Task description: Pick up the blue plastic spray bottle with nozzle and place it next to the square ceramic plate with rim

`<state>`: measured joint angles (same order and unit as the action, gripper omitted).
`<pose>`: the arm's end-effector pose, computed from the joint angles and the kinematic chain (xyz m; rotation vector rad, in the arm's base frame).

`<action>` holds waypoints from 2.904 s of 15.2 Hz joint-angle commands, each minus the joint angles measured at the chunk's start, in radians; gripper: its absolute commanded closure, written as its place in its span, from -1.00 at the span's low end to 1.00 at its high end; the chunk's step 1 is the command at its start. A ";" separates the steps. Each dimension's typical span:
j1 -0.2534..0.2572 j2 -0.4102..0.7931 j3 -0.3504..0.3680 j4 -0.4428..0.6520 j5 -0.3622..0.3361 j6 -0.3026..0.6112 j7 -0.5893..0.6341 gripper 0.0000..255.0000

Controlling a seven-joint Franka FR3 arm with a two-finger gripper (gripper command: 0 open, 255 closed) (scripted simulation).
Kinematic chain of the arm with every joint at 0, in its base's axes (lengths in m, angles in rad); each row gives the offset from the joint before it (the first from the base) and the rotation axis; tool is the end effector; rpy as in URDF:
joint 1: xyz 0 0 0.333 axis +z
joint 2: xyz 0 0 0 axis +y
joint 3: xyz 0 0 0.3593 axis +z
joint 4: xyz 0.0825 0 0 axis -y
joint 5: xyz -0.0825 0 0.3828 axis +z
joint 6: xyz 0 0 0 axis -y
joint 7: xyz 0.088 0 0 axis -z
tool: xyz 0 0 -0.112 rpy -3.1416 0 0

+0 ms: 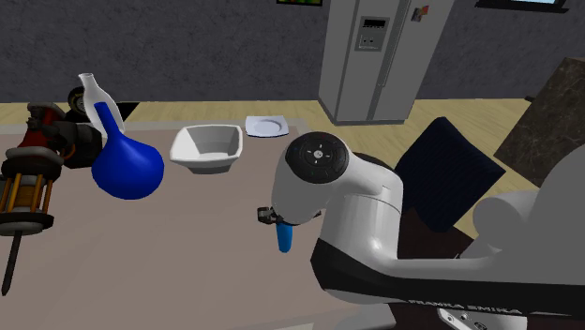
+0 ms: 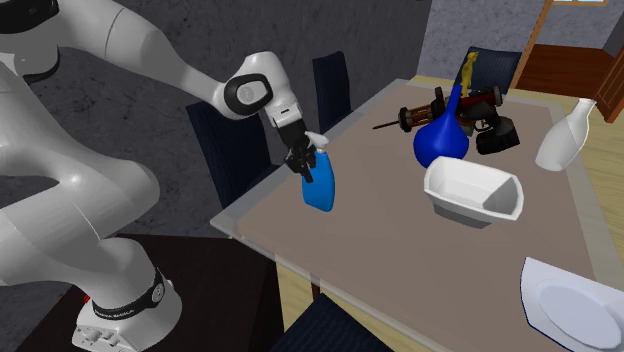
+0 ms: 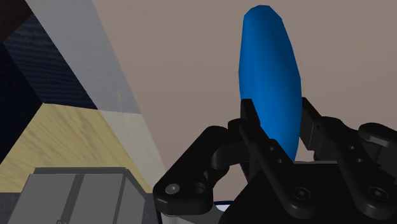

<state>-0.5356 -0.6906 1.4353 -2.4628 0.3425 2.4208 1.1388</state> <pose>0.2798 0.3766 0.3702 2.8599 -0.7241 0.6814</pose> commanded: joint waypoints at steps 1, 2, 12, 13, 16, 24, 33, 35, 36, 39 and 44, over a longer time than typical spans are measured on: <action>0.014 -0.004 -0.023 0.008 -0.004 -0.020 -0.004 1.00; 0.024 -0.007 -0.039 0.013 -0.007 -0.033 -0.008 1.00; 0.102 -0.035 -0.177 0.071 -0.033 -0.162 -0.042 1.00; 0.107 -0.038 -0.189 0.078 -0.036 -0.174 -0.046 1.00; 0.122 -0.046 -0.223 0.100 -0.044 -0.212 -0.056 1.00; 0.146 -0.060 -0.301 0.168 -0.066 -0.311 -0.081 1.00; 0.154 -0.065 -0.370 0.259 -0.092 -0.419 -0.106 1.00; 0.154 -0.064 -0.382 0.282 -0.098 -0.443 -0.112 1.00; 0.153 -0.064 -0.389 0.293 -0.101 -0.455 -0.114 1.00; 0.151 -0.061 -0.405 0.329 -0.110 -0.490 -0.121 1.00; 0.143 -0.052 -0.429 0.392 -0.125 -0.548 -0.132 1.00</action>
<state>-0.3900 -0.7451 1.0124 -2.0857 0.2213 1.8863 1.0103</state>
